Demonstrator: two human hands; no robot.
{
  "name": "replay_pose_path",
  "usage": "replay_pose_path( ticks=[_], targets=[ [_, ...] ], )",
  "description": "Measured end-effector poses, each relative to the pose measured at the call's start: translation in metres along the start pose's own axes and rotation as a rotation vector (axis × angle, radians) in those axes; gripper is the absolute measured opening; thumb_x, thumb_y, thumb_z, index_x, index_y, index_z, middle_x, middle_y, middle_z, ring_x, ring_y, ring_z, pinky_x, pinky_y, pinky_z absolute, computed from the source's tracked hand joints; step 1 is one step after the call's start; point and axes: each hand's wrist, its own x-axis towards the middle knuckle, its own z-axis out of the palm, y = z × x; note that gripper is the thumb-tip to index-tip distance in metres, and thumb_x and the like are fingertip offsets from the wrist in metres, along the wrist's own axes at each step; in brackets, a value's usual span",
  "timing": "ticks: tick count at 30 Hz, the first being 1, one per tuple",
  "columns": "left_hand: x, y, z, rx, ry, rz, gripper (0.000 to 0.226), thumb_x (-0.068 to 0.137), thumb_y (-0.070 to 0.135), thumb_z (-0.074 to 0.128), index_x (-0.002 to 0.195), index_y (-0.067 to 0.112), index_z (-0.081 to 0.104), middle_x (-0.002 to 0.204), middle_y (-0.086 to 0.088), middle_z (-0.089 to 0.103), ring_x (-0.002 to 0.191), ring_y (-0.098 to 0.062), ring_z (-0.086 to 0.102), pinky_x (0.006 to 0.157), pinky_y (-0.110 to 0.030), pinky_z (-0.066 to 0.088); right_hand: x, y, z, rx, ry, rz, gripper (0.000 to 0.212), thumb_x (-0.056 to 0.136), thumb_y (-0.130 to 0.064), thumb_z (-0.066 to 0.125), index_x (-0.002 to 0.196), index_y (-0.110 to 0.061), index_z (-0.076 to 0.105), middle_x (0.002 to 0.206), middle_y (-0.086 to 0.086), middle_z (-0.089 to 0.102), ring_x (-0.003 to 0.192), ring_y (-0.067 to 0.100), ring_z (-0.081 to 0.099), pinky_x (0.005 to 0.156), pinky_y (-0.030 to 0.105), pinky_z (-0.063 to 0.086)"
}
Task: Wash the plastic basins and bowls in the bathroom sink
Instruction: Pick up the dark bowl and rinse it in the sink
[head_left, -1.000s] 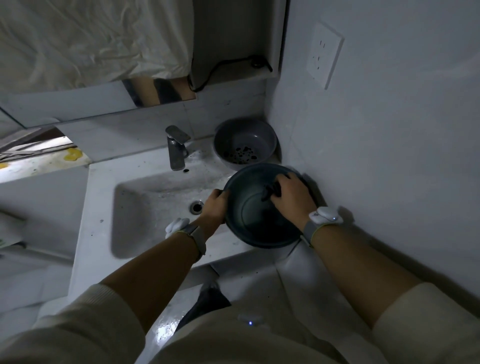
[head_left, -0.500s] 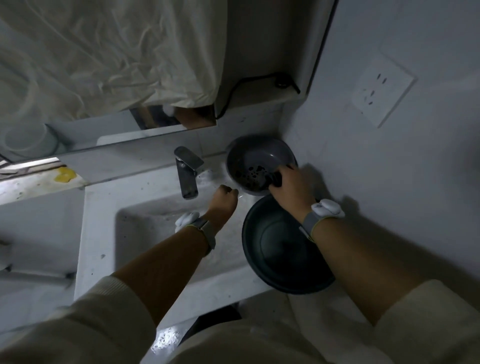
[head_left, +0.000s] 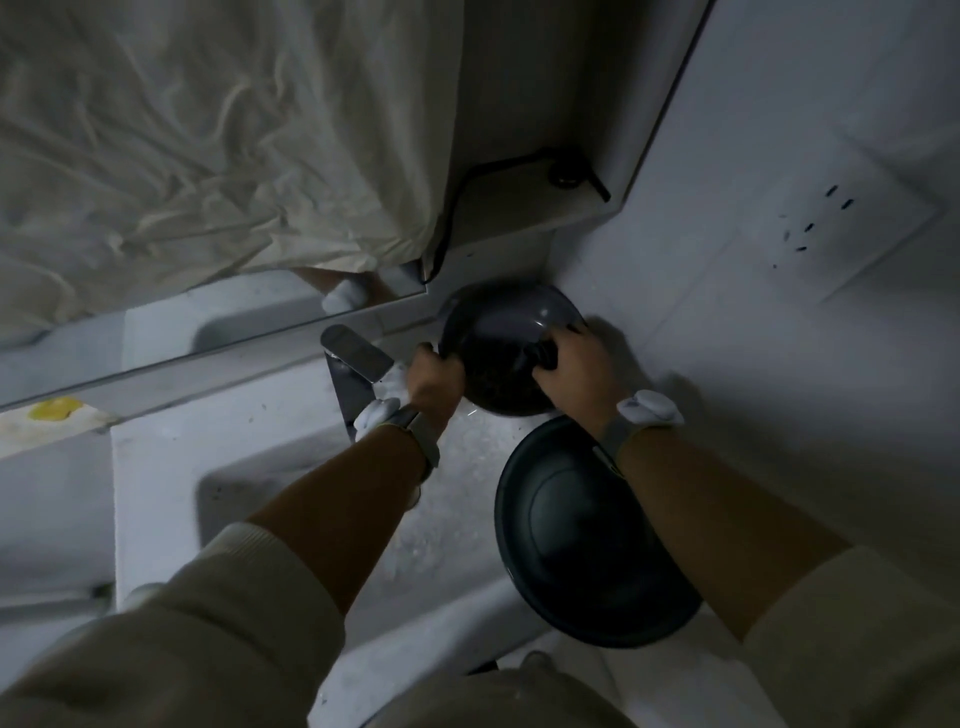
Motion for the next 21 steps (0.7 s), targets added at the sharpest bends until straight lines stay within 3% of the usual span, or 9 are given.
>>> replay_pose_path(
  ticks=[3,6,9,12,16,19,21],
  targets=[
    [0.009,0.005,0.001,-0.120,-0.064,-0.100,0.049,0.110,0.022,0.051,0.157,0.011,0.044,0.142,-0.021,0.061,0.122,-0.046,0.065,0.102,-0.059,0.059,0.006,0.001,0.003,0.004,0.027,0.018,0.028,0.078,-0.013,0.070,0.104,-0.004,0.068,0.106,0.021,0.066,0.099,0.041,0.062,0.077,0.034,0.046],
    [0.013,0.007,-0.001,-0.234,-0.163,-0.145,0.047,0.113,0.020,0.046,0.159,0.025,0.041,0.136,-0.017,0.065,0.113,-0.043,0.072,0.094,-0.062,0.063,0.010,0.002,0.004,-0.016,0.021,0.024,0.025,0.078,-0.014,0.072,0.101,-0.004,0.068,0.106,0.021,0.065,0.099,0.040,0.061,0.077,0.034,0.046],
    [0.011,0.006,-0.003,-0.264,-0.210,-0.119,0.044,0.113,0.013,0.044,0.156,0.026,0.043,0.132,-0.018,0.068,0.107,-0.043,0.075,0.090,-0.063,0.065,0.012,0.001,0.003,-0.018,0.037,0.035,0.021,0.078,-0.014,0.071,0.096,-0.004,0.067,0.102,0.020,0.064,0.094,0.039,0.061,0.071,0.031,0.040],
    [0.002,0.007,-0.003,-0.310,-0.156,-0.088,0.042,0.113,0.008,0.042,0.153,0.022,0.046,0.137,-0.021,0.066,0.112,-0.045,0.072,0.089,-0.064,0.064,0.010,-0.001,-0.002,0.013,0.060,0.010,0.018,0.077,-0.013,0.070,0.092,-0.003,0.065,0.099,0.019,0.063,0.089,0.038,0.061,0.066,0.032,0.040],
    [-0.017,0.009,-0.008,-0.395,-0.179,-0.038,0.039,0.115,0.017,0.043,0.153,0.024,0.042,0.137,-0.015,0.065,0.109,-0.042,0.075,0.088,-0.060,0.066,0.006,-0.005,-0.013,0.047,0.126,-0.025,0.025,0.080,-0.015,0.070,0.103,-0.006,0.067,0.108,0.016,0.063,0.095,0.034,0.062,0.072,0.030,0.045],
    [-0.031,0.007,-0.016,-0.491,-0.181,-0.048,0.033,0.115,0.021,0.043,0.146,0.032,0.042,0.130,-0.011,0.065,0.108,-0.042,0.074,0.087,-0.057,0.065,-0.001,-0.009,-0.023,0.060,0.174,-0.046,0.027,0.081,-0.016,0.069,0.106,-0.007,0.067,0.111,0.017,0.063,0.095,0.035,0.063,0.074,0.036,0.052],
    [-0.042,0.006,-0.019,-0.544,-0.184,-0.053,0.041,0.115,0.023,0.043,0.153,0.036,0.038,0.125,-0.008,0.065,0.107,-0.041,0.071,0.082,-0.052,0.065,-0.008,-0.011,-0.030,0.062,0.212,-0.065,0.028,0.081,-0.015,0.069,0.107,-0.006,0.067,0.112,0.018,0.061,0.093,0.036,0.063,0.074,0.039,0.053]
  ],
)
